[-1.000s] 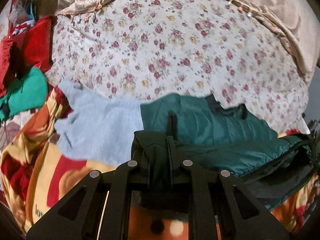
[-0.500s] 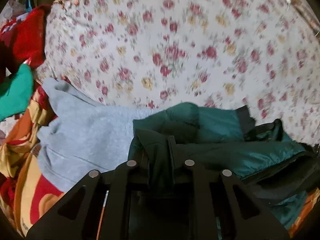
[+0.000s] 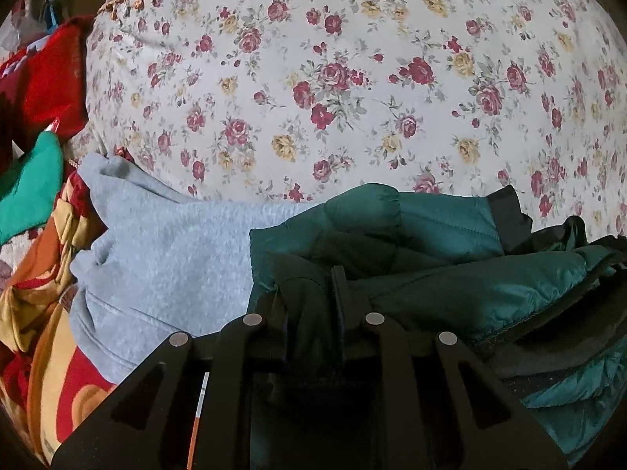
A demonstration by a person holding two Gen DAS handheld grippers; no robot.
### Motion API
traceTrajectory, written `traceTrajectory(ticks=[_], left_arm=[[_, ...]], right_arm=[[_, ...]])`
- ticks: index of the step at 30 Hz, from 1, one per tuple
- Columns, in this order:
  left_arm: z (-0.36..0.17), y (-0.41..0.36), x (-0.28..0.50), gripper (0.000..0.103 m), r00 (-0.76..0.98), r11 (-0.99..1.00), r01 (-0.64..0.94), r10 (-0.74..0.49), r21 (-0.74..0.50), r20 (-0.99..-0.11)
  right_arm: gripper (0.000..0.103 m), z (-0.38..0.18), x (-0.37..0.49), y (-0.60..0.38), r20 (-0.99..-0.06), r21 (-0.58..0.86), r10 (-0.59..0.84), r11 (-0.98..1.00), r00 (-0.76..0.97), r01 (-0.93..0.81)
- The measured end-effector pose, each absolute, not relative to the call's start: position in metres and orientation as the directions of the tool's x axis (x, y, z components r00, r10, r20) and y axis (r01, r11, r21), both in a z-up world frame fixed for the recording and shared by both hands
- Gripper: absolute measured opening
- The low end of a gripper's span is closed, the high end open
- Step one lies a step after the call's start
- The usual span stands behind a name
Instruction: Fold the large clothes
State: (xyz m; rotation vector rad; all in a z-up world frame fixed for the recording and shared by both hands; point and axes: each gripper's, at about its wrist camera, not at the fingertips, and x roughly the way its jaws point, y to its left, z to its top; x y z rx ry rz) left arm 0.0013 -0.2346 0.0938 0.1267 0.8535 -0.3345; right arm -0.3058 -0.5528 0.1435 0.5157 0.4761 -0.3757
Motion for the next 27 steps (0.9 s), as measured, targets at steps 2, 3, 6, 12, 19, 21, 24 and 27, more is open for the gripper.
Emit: traceTrajectory(ticks=[2,3,6,12,19,21,24,27], left_arm=[[0.094,-0.234,0.001,0.018,0.610,0.941,0.338,-0.242,-0.028,-0.755],[0.094,-0.234,0.001,0.019,0.610,0.941,0.338,-0.243,-0.029,-0.754],[0.093,-0.233,0.001,0.019,0.611,0.940,0.339,-0.249,-0.036,-0.752],[0.097,-0.226,0.003,0.025,0.581,0.929,0.357,-0.300,-0.094,-0.757],[0.124,-0.189,0.003,0.073,0.532,0.877,0.392,-0.462,-0.277,-0.710],[0.132,-0.179,-0.003,0.084,0.575,0.883,0.376,-0.461,-0.282,-0.676],[0.132,-0.180,-0.006,0.084,0.562,0.878,0.385,-0.467,-0.284,-0.683],[0.126,-0.186,-0.010,0.084,0.570,0.888,0.384,-0.444,-0.254,-0.691]], right_arm=[[0.087,0.152,-0.314,-0.531,-0.465,0.355,-0.216,0.843,0.859,0.404],[0.087,0.154,-0.310,-0.520,-0.459,0.334,-0.190,0.868,0.868,0.367],[0.087,0.152,-0.276,-0.473,-0.503,0.199,-0.101,0.953,0.858,0.229],[0.087,0.133,-0.180,-0.401,-0.550,-0.019,-0.052,0.999,0.834,0.050],[0.087,0.081,-0.103,-0.428,-0.671,0.081,-0.092,0.977,0.736,0.196],[0.088,0.072,-0.099,-0.439,-0.683,0.121,-0.093,0.964,0.725,0.238],[0.087,0.074,-0.102,-0.442,-0.685,0.152,-0.084,0.955,0.724,0.255],[0.087,0.090,-0.120,-0.443,-0.666,0.202,-0.049,0.949,0.744,0.243]])
